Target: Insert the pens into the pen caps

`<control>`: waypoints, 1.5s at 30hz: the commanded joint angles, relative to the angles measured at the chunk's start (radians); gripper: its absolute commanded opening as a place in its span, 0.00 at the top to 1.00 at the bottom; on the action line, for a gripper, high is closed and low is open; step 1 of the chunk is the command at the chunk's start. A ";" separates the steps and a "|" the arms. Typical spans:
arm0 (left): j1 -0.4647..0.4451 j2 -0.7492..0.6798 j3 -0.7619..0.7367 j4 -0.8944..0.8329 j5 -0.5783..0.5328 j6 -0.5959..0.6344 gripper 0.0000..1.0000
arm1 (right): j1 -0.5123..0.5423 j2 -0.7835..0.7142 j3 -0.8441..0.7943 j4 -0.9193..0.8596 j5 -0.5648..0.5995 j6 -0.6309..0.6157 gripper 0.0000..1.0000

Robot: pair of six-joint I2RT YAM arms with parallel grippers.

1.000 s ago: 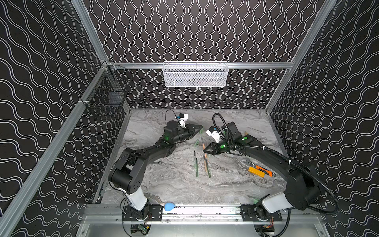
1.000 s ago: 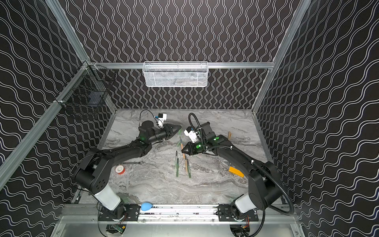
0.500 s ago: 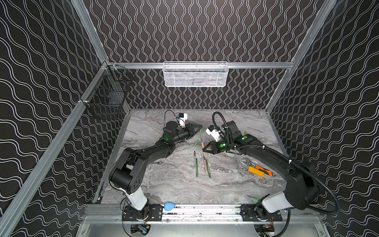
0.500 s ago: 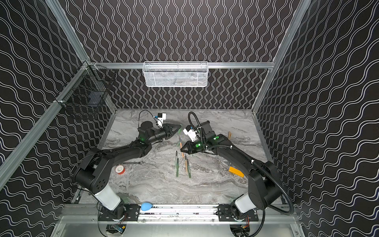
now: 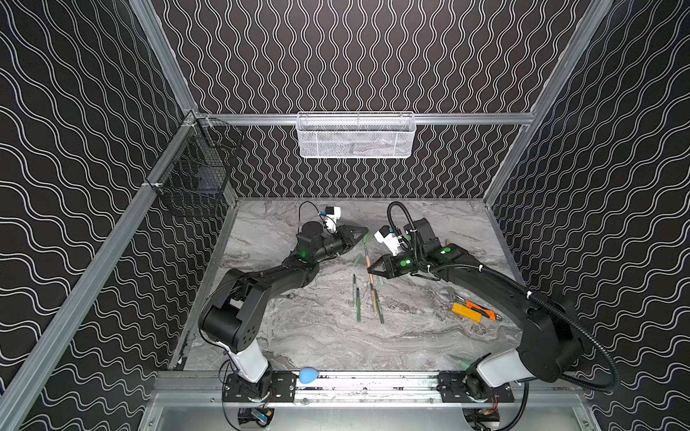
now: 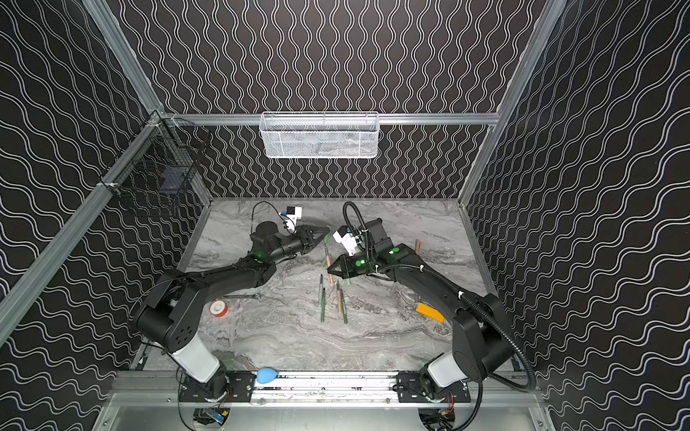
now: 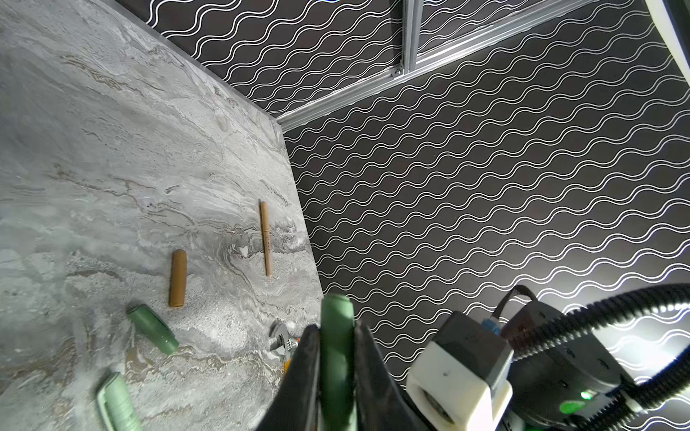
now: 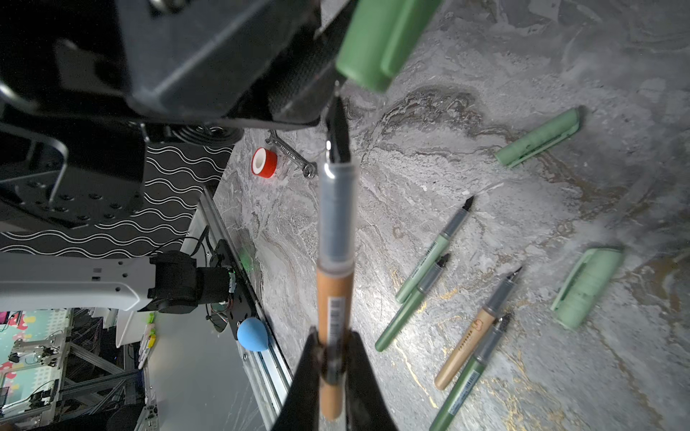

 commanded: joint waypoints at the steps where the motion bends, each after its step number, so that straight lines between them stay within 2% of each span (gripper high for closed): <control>1: 0.002 0.001 0.003 0.044 -0.002 -0.006 0.81 | -0.002 0.001 0.004 0.026 0.001 0.003 0.89; 33: -0.003 0.005 0.017 0.046 0.001 -0.012 0.80 | -0.030 0.051 0.060 0.096 -0.009 0.038 0.90; 37: -0.002 0.003 0.016 0.053 0.000 -0.020 0.80 | -0.034 0.057 0.064 0.098 0.025 0.066 0.90; 45: -0.002 0.014 0.007 0.100 0.007 -0.051 0.80 | -0.064 0.033 0.004 0.249 0.005 0.160 0.90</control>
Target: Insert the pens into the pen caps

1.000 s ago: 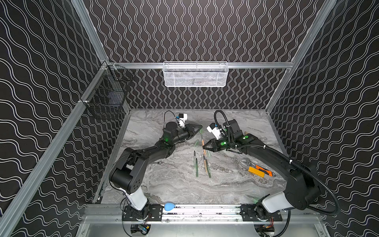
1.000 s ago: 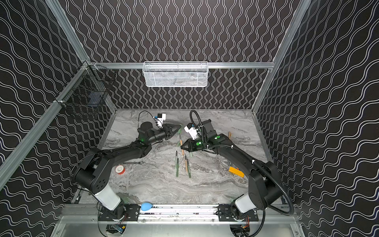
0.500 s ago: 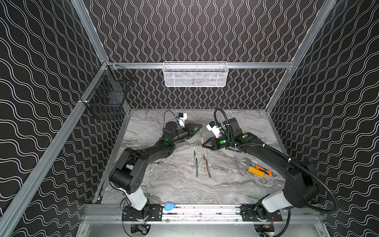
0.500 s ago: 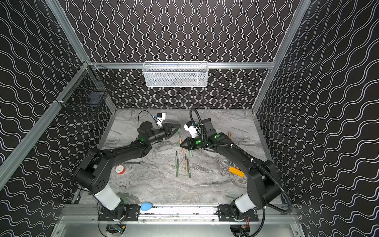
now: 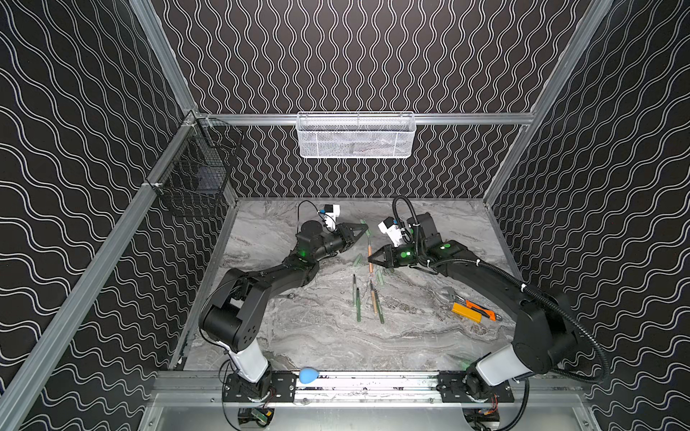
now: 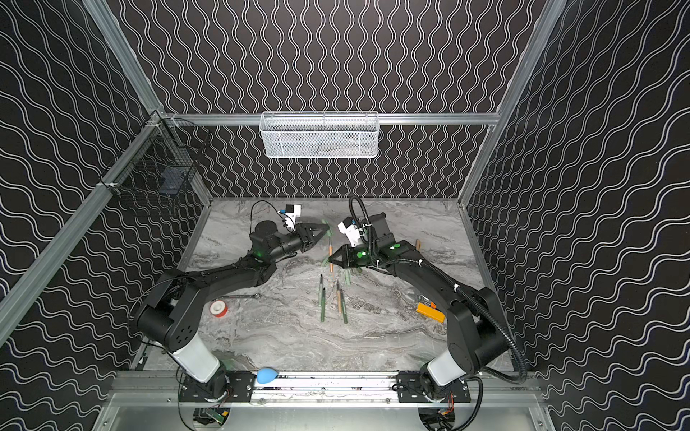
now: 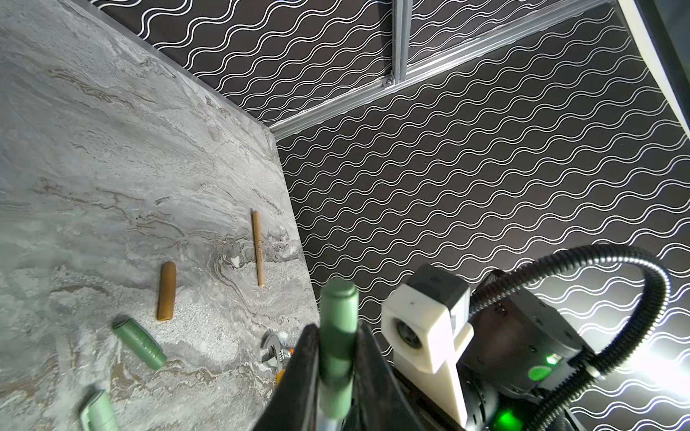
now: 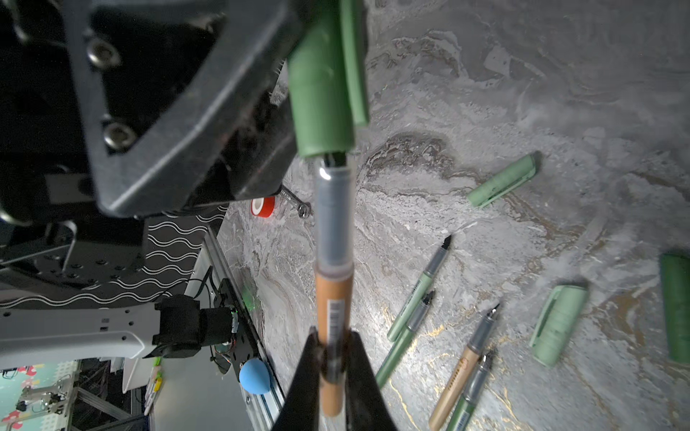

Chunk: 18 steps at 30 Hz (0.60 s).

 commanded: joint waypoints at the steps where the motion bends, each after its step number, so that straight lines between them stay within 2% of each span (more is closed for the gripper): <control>1: 0.001 0.009 -0.003 0.068 0.018 -0.026 0.80 | -0.008 -0.010 -0.006 0.117 0.000 0.050 0.90; 8: 0.001 0.016 0.002 0.067 0.031 -0.015 0.81 | -0.007 -0.003 -0.006 0.118 -0.034 0.015 0.90; 18: 0.004 0.020 0.001 0.066 0.035 -0.003 0.82 | -0.006 -0.013 0.002 0.009 -0.054 -0.104 0.90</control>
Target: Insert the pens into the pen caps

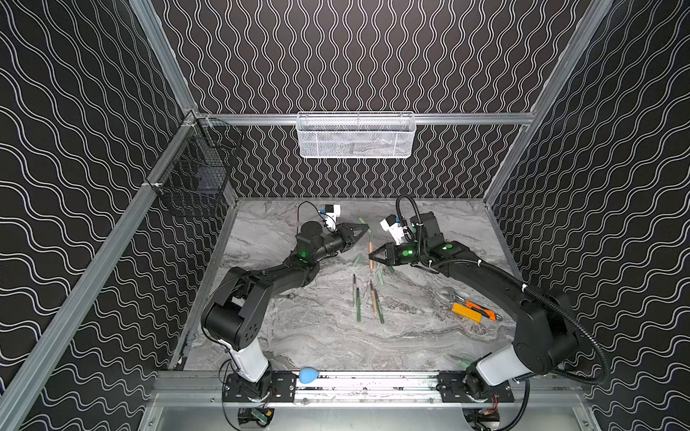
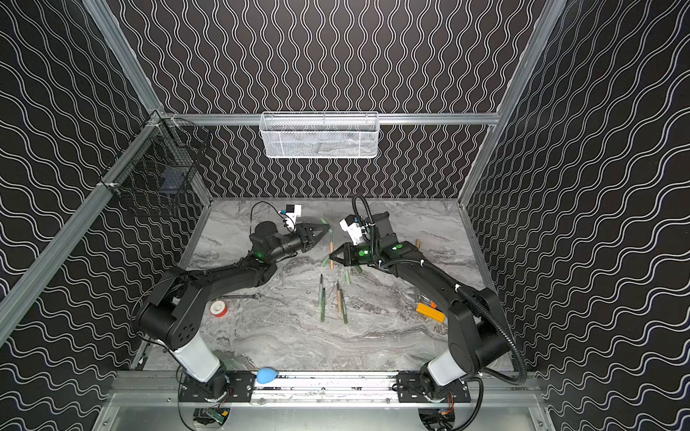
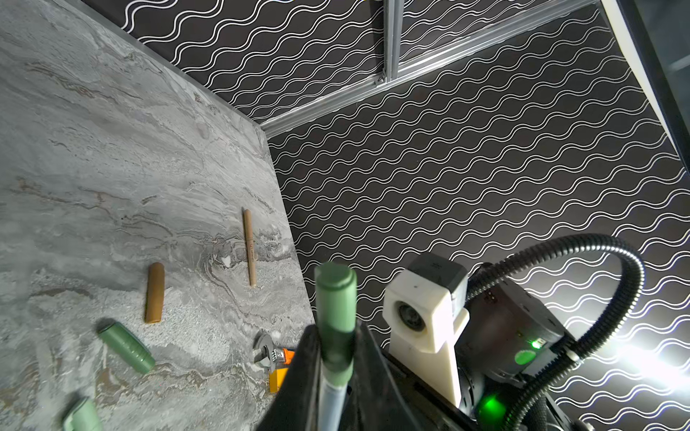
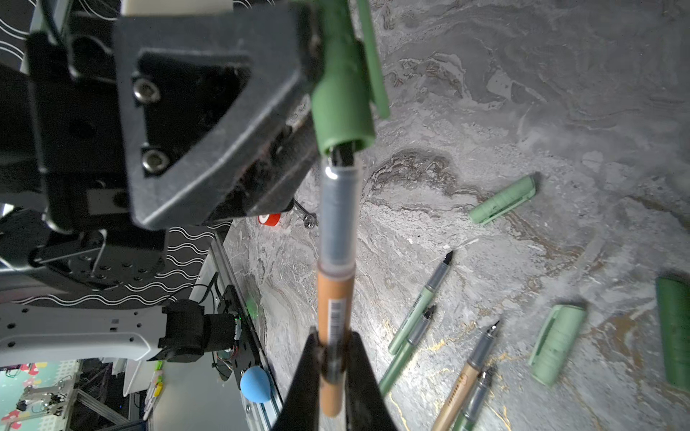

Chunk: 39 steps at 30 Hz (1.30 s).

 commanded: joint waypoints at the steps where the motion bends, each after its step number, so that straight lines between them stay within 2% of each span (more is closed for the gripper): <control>1: 0.001 0.008 0.005 0.026 0.018 0.017 0.82 | 0.001 -0.013 0.012 -0.032 -0.017 -0.077 0.90; 11: 0.003 0.011 0.042 -0.041 0.112 0.071 0.82 | 0.001 -0.043 0.010 -0.094 0.064 -0.178 0.92; 25: 0.011 -0.013 0.093 -0.255 0.191 0.205 0.84 | 0.002 -0.079 -0.014 -0.123 0.105 -0.246 0.92; 39: 0.010 -0.031 0.173 -0.533 0.268 0.410 0.84 | 0.001 -0.095 -0.013 -0.131 0.137 -0.275 0.93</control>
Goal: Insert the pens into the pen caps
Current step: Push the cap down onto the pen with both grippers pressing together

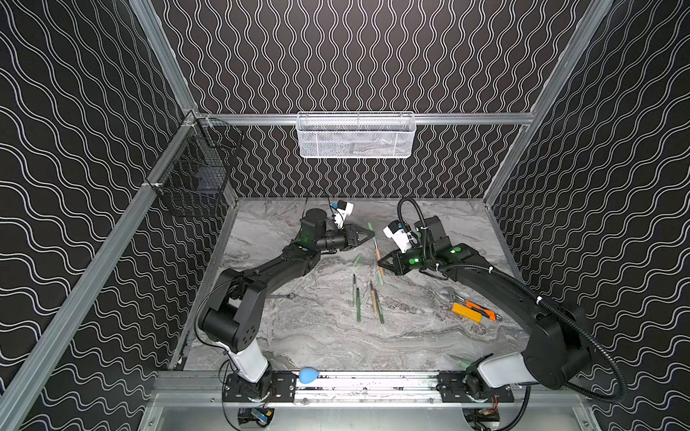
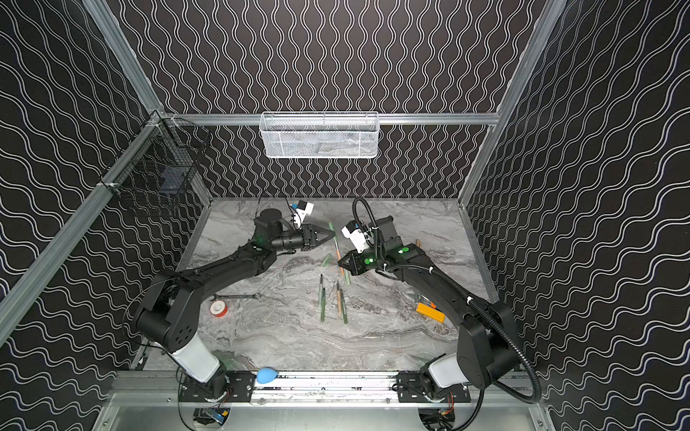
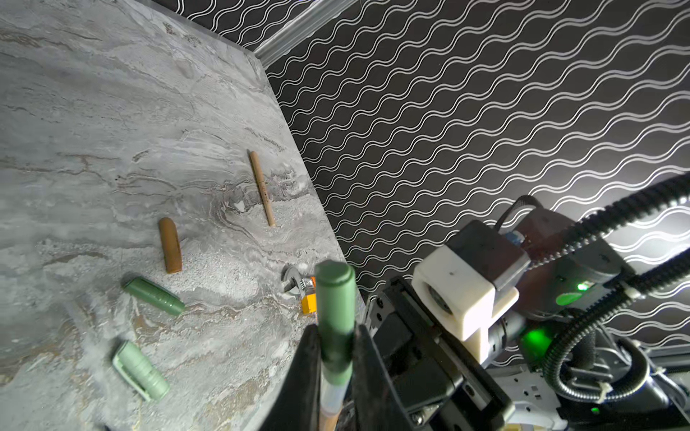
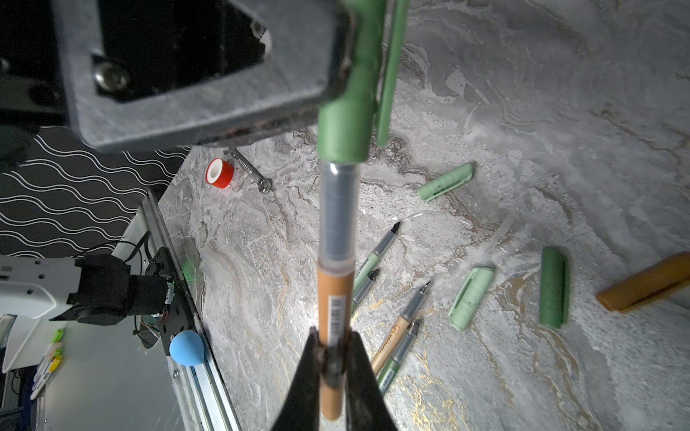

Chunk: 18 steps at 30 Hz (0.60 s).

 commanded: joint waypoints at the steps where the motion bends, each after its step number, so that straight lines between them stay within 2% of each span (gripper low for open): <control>1: 0.001 -0.011 0.015 -0.127 0.038 0.106 0.84 | 0.001 -0.005 0.010 0.036 0.011 -0.024 0.93; 9: -0.002 -0.035 0.004 -0.143 0.039 0.139 0.84 | 0.001 -0.014 0.005 0.064 0.015 -0.004 0.93; 18: -0.014 -0.027 0.014 -0.114 0.106 0.115 0.84 | 0.002 -0.021 0.005 0.076 0.026 -0.008 0.93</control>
